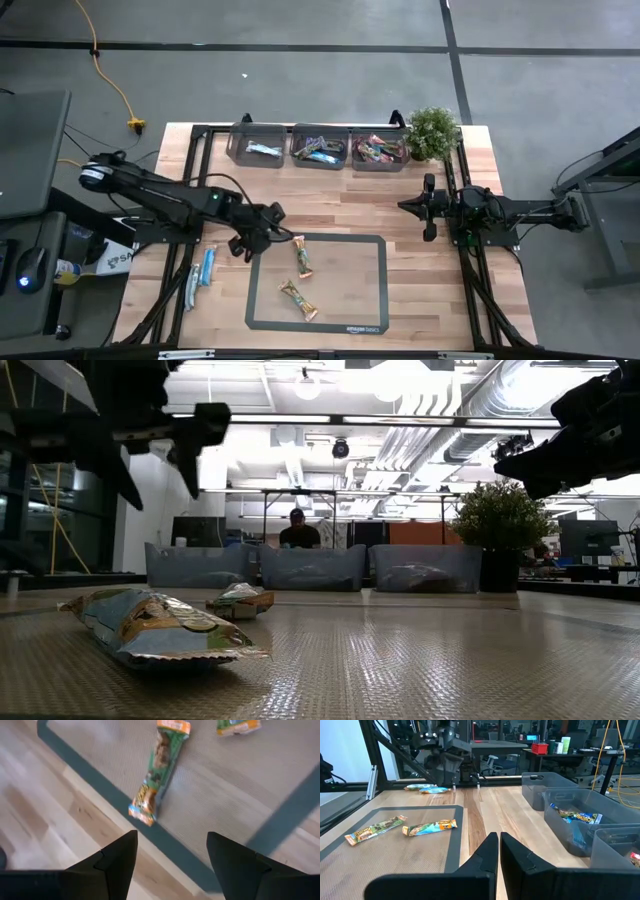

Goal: Pick and place Granola Bars by type
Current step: Put the orange granola bar into the left black bin

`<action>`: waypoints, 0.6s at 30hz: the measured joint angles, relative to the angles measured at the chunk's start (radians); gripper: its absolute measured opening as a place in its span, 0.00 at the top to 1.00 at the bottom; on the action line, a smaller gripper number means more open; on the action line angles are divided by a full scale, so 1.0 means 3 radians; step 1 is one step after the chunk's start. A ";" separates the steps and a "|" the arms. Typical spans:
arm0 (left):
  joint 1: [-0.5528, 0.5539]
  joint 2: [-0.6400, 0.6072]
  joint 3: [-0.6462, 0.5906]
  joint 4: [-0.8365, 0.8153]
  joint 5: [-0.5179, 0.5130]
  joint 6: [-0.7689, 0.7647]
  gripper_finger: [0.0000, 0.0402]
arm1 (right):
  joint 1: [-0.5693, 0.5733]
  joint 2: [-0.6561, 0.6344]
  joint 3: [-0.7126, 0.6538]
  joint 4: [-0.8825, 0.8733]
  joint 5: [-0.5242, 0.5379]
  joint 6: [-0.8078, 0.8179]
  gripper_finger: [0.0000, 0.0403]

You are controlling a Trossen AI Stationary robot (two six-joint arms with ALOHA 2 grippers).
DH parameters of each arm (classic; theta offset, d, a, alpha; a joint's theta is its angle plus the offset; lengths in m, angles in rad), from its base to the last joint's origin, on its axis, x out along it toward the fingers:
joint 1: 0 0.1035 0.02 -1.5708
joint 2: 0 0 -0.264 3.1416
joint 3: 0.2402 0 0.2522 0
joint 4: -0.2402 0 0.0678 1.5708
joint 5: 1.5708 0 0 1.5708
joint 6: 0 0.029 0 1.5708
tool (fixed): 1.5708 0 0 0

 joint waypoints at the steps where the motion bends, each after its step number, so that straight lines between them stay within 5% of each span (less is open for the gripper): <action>1: 0.0002 0.0065 0.0001 0.0082 0.0027 0.0033 0.41 | 0.0000 0.0000 -0.0001 0.0000 0.0000 0.0000 0.99; 18: 0.0009 0.1006 0.0339 0.0388 0.0229 0.0775 0.41 | 0.0000 0.0000 -0.0001 0.0015 0.0000 0.0000 0.99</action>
